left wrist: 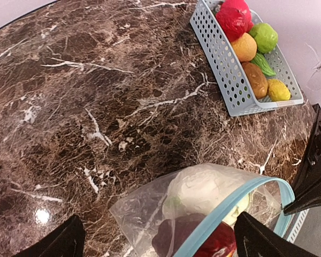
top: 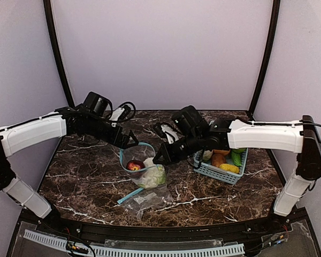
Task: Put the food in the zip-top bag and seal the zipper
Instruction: Adjust the zipper food storage bag at the center of the board, then pass from the right arm to the left, then adjust the fake fruit in the zipper food storage bag, then pick up the fake fruit from the bin, then place the fake fruit in the zipper food storage bag.
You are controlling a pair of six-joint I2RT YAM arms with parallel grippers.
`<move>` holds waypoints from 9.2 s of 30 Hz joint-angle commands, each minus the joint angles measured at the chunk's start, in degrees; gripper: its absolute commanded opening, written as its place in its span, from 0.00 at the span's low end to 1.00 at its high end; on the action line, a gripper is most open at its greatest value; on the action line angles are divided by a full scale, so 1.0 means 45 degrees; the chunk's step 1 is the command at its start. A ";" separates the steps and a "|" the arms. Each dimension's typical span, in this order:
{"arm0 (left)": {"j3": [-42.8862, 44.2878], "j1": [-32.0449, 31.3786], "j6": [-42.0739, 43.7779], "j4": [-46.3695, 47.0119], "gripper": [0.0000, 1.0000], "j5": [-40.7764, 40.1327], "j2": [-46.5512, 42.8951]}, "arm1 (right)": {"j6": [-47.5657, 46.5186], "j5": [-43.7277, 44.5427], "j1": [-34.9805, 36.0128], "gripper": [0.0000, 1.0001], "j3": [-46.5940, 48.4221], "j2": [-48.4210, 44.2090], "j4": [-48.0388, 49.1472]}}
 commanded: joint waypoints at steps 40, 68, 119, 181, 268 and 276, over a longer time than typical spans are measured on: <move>-0.3124 -0.1589 -0.3975 0.0257 0.99 -0.3244 -0.1262 | -0.0017 -0.0667 -0.0101 0.00 -0.1802 -0.0995 0.2256; -0.2430 -0.1587 -0.3639 0.0767 0.99 -0.3997 0.0216 | 0.0176 -0.0415 -0.0117 0.00 -0.2287 -0.1359 0.2679; -0.2324 -0.1529 -0.2771 0.0992 0.01 -0.1437 -0.1207 | -0.1829 0.3311 0.0229 0.99 0.2384 0.2787 0.0074; 0.0137 0.0299 -0.0186 0.0333 0.01 -0.0880 -0.0632 | -0.1758 0.6018 -0.0472 0.99 0.0626 -0.3028 -0.3093; -0.0925 0.0427 -0.0231 0.0211 0.01 -0.1040 -0.1102 | -0.4031 0.5193 -0.0817 0.50 -0.0632 -0.4220 0.0266; -0.0932 0.0422 -0.0206 0.0240 0.01 -0.1096 -0.1299 | -0.5135 0.4790 0.1575 0.50 0.1037 -0.1152 0.2760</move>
